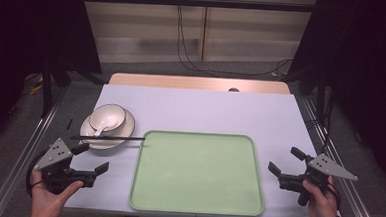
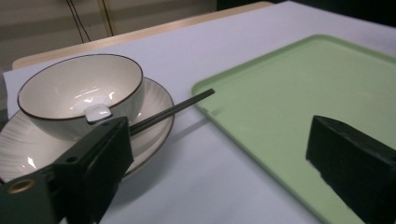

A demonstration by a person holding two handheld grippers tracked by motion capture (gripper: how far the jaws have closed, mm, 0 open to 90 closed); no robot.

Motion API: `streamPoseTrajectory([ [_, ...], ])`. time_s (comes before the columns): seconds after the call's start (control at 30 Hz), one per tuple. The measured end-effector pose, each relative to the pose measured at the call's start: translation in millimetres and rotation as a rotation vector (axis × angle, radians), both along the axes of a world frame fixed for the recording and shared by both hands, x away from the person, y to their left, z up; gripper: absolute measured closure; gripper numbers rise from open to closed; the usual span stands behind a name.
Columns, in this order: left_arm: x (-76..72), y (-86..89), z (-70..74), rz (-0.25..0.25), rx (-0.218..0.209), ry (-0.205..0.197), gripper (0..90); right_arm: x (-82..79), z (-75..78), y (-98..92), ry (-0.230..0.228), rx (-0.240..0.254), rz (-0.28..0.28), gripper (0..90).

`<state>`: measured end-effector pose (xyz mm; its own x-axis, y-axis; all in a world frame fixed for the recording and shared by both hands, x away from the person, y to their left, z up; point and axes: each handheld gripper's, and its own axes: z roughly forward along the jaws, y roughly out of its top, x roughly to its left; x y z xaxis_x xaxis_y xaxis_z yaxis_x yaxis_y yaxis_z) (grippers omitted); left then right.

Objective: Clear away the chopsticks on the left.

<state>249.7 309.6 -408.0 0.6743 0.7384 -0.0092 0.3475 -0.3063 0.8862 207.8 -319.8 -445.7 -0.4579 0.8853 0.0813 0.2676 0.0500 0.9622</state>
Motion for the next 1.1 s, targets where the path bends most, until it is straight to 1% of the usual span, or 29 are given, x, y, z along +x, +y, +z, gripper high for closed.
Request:
streamPoseTrajectory([
  [0.03,0.0,0.0,0.0,0.000,0.000,0.000,9.0,0.0,0.0,0.0,0.000,0.000,0.000,1.6],
  [0.07,9.3,4.1,0.5,-0.009,-0.015,0.018,8.7,0.1,0.0,0.1,-0.004,-0.003,-0.001,1.6],
  [0.1,14.0,5.7,0.6,-0.008,-0.018,0.032,9.9,0.2,0.0,0.4,-0.008,-0.004,-0.003,1.6],
  [0.13,14.0,5.7,0.6,-0.008,-0.018,0.032,11.5,0.2,0.1,0.4,-0.008,-0.003,-0.001,1.5],
  [0.17,23.8,10.7,0.8,-0.022,0.005,0.051,12.0,0.3,0.2,0.3,-0.012,-0.003,-0.003,1.4],
  [0.23,33.0,15.9,1.6,-0.032,0.044,0.066,12.5,0.1,0.3,0.0,-0.009,0.002,0.001,1.4],
  [0.27,33.0,15.9,1.6,-0.032,0.044,0.066,12.4,0.0,0.2,0.1,-0.006,0.003,0.002,1.4],
  [0.3,41.2,22.2,2.9,-0.020,0.077,0.050,11.5,0.2,0.1,0.6,-0.007,0.003,-0.002,1.4],
  [0.33,44.7,26.1,3.6,-0.002,0.070,0.039,10.2,0.3,0.0,0.4,-0.008,-0.001,-0.003,1.4],
  [0.37,44.7,26.1,3.6,-0.002,0.070,0.039,12.0,0.3,0.0,0.4,-0.008,-0.001,-0.003,1.4],
  [0.4,48.2,30.2,3.4,-0.001,0.055,0.037,12.0,0.3,0.1,0.4,-0.007,-0.001,-0.001,1.4],
  [0.43,51.8,34.0,3.5,-0.007,0.063,0.045,18.2,0.3,0.0,0.4,-0.008,-0.001,-0.001,1.4],
  [0.47,59.0,40.2,2.3,-0.002,0.064,0.072,19.4,0.2,0.1,0.5,-0.006,0.001,-0.001,1.4],
  [0.53,61.7,42.8,1.2,-0.008,0.067,0.071,22.1,0.3,0.0,0.4,-0.009,0.000,-0.003,1.4],
  [0.57,64.2,44.6,-0.6,-0.028,0.069,0.073,22.1,0.3,0.0,0.4,-0.009,0.000,-0.003,1.4],
  [0.6,69.7,46.3,-4.1,-0.047,0.098,0.083,23.8,0.5,0.0,0.6,-0.013,-0.003,-0.001,1.4],
  [0.63,72.0,46.3,-6.2,-0.064,0.106,0.090,26.1,0.3,0.1,1.0,-0.012,-0.001,-0.001,1.4],
  [0.67,74.5,46.7,-7.5,-0.076,0.129,0.094,31.0,0.2,0.2,1.2,-0.013,-0.003,0.002,1.4],
  [0.7,77.9,47.0,-8.9,-0.082,0.145,0.101,32.2,0.4,0.3,1.1,-0.019,-0.010,0.002,1.4],
  [0.73,81.2,47.4,-10.8,-0.093,0.143,0.113,31.3,0.3,0.3,1.4,-0.018,-0.008,0.005,1.4],
  [0.77,81.2,47.4,-10.8,-0.093,0.143,0.113,33.4,0.1,0.3,1.7,-0.015,-0.006,0.005,1.4],
  [0.8,86.0,49.2,-13.5,-0.097,0.185,0.126,36.4,0.1,0.3,1.7,-0.015,-0.006,0.005,1.4],
  [0.87,87.9,50.3,-15.1,-0.086,0.185,0.124,38.2,0.2,0.2,1.6,-0.014,-0.008,0.003,1.4],
  [0.9,89.4,51.0,-17.3,-0.091,0.163,0.126,45.8,0.0,0.1,1.9,-0.009,-0.003,0.006,1.5],
  [0.93,92.4,51.8,-19.4,-0.095,0.184,0.114,49.9,0.0,0.1,2.0,-0.008,-0.005,0.010,1.5],
  [0.97,94.1,52.2,-20.2,-0.103,0.195,0.113,51.5,0.3,-0.1,2.4,-0.012,-0.007,0.007,1.5],
  [1.0,94.1,52.2,-20.2,-0.103,0.195,0.113,55.9,0.1,0.0,2.5,-0.012,-0.007,0.011,1.4],
  [1.07,97.1,50.7,-22.3,-0.109,0.194,0.115,61.3,0.1,0.1,2.6,-0.013,-0.006,0.010,1.4],
  [1.1,99.9,48.2,-23.3,-0.120,0.211,0.120,62.8,-0.1,0.1,2.7,-0.009,-0.005,0.010,1.4],
])
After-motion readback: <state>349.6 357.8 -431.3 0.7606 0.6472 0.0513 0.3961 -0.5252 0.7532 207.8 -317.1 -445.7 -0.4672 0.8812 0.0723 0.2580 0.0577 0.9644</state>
